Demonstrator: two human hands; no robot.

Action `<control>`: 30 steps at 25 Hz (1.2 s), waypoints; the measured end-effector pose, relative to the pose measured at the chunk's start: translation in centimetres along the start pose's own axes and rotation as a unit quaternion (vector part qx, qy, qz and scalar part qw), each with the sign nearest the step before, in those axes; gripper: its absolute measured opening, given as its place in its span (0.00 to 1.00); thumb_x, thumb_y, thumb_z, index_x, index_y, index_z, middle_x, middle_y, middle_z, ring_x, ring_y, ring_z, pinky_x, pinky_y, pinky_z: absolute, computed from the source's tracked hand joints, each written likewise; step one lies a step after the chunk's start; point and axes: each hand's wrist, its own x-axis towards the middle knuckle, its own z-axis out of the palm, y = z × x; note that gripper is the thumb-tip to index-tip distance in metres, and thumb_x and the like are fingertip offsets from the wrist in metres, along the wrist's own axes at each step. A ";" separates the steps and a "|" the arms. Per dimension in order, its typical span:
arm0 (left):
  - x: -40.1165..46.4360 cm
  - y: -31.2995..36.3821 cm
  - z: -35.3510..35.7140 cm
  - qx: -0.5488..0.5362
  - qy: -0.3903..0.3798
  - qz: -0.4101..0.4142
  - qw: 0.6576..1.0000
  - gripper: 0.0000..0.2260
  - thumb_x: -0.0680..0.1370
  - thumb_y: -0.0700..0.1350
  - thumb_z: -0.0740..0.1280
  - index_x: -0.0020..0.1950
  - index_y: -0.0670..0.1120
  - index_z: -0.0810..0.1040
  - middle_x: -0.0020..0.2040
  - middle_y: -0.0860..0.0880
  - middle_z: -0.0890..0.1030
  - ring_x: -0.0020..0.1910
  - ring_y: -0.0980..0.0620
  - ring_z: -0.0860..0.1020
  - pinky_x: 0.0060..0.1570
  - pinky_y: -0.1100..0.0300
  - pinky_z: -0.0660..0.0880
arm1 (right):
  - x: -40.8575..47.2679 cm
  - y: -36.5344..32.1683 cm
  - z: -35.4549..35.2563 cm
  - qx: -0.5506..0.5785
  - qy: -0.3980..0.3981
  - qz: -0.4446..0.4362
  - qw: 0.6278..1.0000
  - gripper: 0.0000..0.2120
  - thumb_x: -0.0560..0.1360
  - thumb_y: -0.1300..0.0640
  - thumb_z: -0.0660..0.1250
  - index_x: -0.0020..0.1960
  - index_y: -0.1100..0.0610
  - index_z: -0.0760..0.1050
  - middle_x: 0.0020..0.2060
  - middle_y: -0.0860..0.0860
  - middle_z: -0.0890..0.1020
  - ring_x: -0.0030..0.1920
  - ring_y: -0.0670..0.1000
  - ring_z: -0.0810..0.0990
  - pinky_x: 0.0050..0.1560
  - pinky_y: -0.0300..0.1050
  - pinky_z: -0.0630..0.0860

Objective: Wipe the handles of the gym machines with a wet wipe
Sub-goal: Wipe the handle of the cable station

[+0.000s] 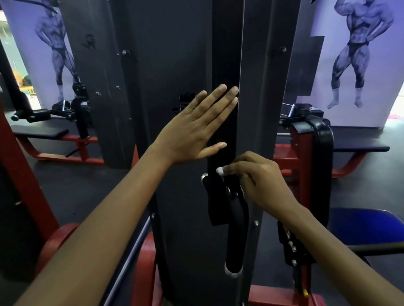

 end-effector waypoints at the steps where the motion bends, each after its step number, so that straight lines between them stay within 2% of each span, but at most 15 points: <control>1: -0.1 0.0 0.1 0.000 0.002 0.001 1.000 0.34 0.81 0.60 0.54 0.78 0.39 0.51 0.78 0.41 0.52 0.77 0.42 0.50 0.76 0.48 0.48 | -0.2 0.2 -0.1 0.031 0.037 0.041 0.998 0.10 0.72 0.69 0.67 0.47 0.59 0.83 0.42 0.51 0.81 0.42 0.44 0.80 0.44 0.26 0.72; 3: -0.1 0.1 0.3 0.001 0.011 -0.001 1.000 0.34 0.81 0.60 0.54 0.78 0.39 0.52 0.78 0.41 0.53 0.77 0.42 0.51 0.76 0.47 0.49 | -0.2 0.7 0.2 0.106 0.092 0.162 0.977 0.13 0.71 0.71 0.68 0.45 0.55 0.83 0.42 0.49 0.82 0.43 0.43 0.82 0.43 0.27 0.74; 4: 0.0 0.1 0.3 0.000 0.015 -0.002 1.000 0.34 0.81 0.60 0.54 0.77 0.38 0.52 0.78 0.40 0.54 0.77 0.41 0.52 0.76 0.47 0.50 | -0.3 0.8 0.7 0.135 0.091 0.209 0.964 0.14 0.70 0.71 0.68 0.45 0.53 0.82 0.42 0.48 0.83 0.45 0.44 0.82 0.44 0.28 0.75; 9: 0.2 0.2 0.8 -0.014 0.019 -0.002 1.000 0.35 0.81 0.61 0.55 0.77 0.37 0.52 0.77 0.39 0.54 0.77 0.43 0.49 0.76 0.48 0.52 | -1.9 0.7 1.8 0.256 0.066 0.274 0.925 0.15 0.72 0.71 0.67 0.47 0.53 0.82 0.44 0.48 0.84 0.47 0.44 0.82 0.48 0.36 0.77; 12: 0.3 0.4 0.9 -0.017 0.015 -0.005 1.000 0.36 0.80 0.61 0.56 0.77 0.37 0.50 0.77 0.39 0.53 0.77 0.42 0.48 0.75 0.47 0.54 | -4.6 0.0 1.0 0.294 0.081 0.281 0.910 0.13 0.72 0.70 0.67 0.47 0.53 0.82 0.44 0.49 0.84 0.48 0.50 0.83 0.47 0.41 0.78; 14: 0.3 0.5 0.9 -0.016 0.014 -0.005 1.000 0.36 0.81 0.61 0.56 0.77 0.37 0.51 0.77 0.38 0.53 0.77 0.42 0.48 0.75 0.46 0.55 | -6.6 -0.6 0.5 0.300 0.087 0.258 0.914 0.12 0.73 0.70 0.67 0.47 0.55 0.81 0.44 0.50 0.83 0.47 0.52 0.82 0.47 0.43 0.78; 17: 0.3 0.4 0.8 -0.015 0.014 -0.003 1.000 0.35 0.81 0.61 0.55 0.77 0.37 0.51 0.77 0.38 0.54 0.77 0.42 0.48 0.75 0.47 0.55 | -8.1 -1.1 0.6 0.306 0.100 0.220 0.921 0.12 0.73 0.72 0.66 0.47 0.57 0.80 0.44 0.50 0.81 0.48 0.52 0.81 0.47 0.41 0.78; 20: 0.2 0.4 0.8 -0.011 0.011 0.001 1.000 0.35 0.81 0.61 0.54 0.77 0.37 0.51 0.77 0.38 0.53 0.77 0.41 0.50 0.75 0.47 0.54 | -7.0 -1.2 1.3 0.320 0.132 0.230 0.910 0.12 0.72 0.73 0.66 0.46 0.58 0.80 0.44 0.52 0.82 0.48 0.51 0.82 0.48 0.37 0.76; 24: 0.3 0.4 0.6 -0.015 0.007 0.002 1.000 0.35 0.81 0.60 0.55 0.77 0.37 0.51 0.77 0.39 0.53 0.77 0.40 0.50 0.75 0.47 0.53 | -3.4 -0.1 2.2 0.267 0.143 0.252 0.919 0.12 0.72 0.70 0.67 0.45 0.54 0.81 0.43 0.50 0.83 0.46 0.47 0.82 0.45 0.33 0.76; 28: 0.2 0.3 0.6 -0.029 0.006 -0.002 1.000 0.34 0.81 0.58 0.56 0.77 0.37 0.51 0.77 0.39 0.53 0.77 0.41 0.49 0.75 0.47 0.53 | -1.3 0.8 2.9 0.228 0.104 0.277 0.928 0.10 0.72 0.66 0.69 0.44 0.52 0.81 0.42 0.49 0.82 0.46 0.45 0.82 0.45 0.33 0.76; 30: 0.2 0.2 0.6 -0.034 0.006 0.000 0.999 0.34 0.81 0.58 0.57 0.77 0.37 0.51 0.77 0.39 0.53 0.77 0.42 0.48 0.75 0.46 0.53 | -1.1 0.9 1.7 0.173 0.082 0.236 0.953 0.09 0.71 0.66 0.70 0.45 0.53 0.82 0.41 0.48 0.81 0.43 0.42 0.80 0.42 0.30 0.74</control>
